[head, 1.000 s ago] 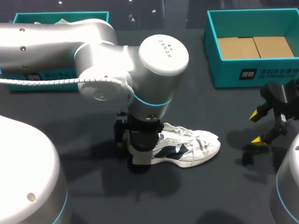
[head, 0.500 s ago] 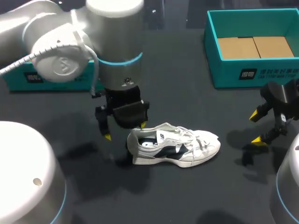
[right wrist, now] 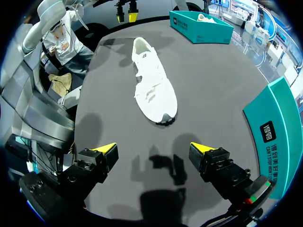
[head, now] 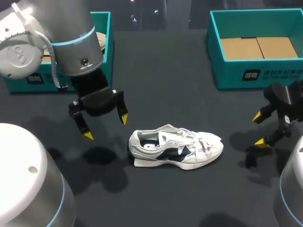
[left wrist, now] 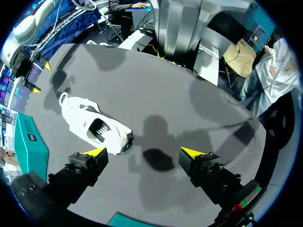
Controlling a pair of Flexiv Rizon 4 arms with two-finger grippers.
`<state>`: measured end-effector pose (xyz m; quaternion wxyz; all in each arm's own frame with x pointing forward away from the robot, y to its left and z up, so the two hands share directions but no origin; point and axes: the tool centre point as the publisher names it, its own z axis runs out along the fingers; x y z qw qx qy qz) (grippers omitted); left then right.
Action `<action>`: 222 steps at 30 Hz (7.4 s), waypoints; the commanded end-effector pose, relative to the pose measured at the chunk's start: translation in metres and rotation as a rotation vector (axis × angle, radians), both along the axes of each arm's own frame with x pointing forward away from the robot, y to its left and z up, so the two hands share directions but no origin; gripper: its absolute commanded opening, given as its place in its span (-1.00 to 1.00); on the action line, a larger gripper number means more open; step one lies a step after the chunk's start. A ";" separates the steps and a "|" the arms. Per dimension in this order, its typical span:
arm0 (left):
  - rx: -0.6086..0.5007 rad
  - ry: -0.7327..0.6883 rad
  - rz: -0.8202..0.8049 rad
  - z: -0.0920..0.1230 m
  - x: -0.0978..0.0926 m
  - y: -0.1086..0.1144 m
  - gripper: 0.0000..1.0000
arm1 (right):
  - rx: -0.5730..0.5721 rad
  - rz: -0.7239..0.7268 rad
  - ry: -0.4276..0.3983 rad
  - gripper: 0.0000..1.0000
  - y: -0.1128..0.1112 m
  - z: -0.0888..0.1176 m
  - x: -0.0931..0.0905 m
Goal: Take the shoe out of the shoebox, open the shoe tongue, remove and reinsert the insole, then place the shoe into the shoebox
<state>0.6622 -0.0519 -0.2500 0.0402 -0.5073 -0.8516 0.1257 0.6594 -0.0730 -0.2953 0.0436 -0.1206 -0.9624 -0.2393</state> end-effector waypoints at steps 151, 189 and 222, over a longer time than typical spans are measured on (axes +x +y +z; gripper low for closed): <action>-0.891 0.582 1.003 -0.159 0.017 -0.065 1.00 | -0.003 -0.001 -0.001 1.00 0.000 0.000 -0.001; -0.894 0.684 0.963 -0.166 0.019 -0.106 1.00 | -0.003 -0.001 -0.001 1.00 0.000 0.000 -0.001; -0.859 0.702 0.893 -0.168 0.039 -0.105 -1.00 | -0.003 -0.001 -0.001 1.00 0.000 0.000 -0.001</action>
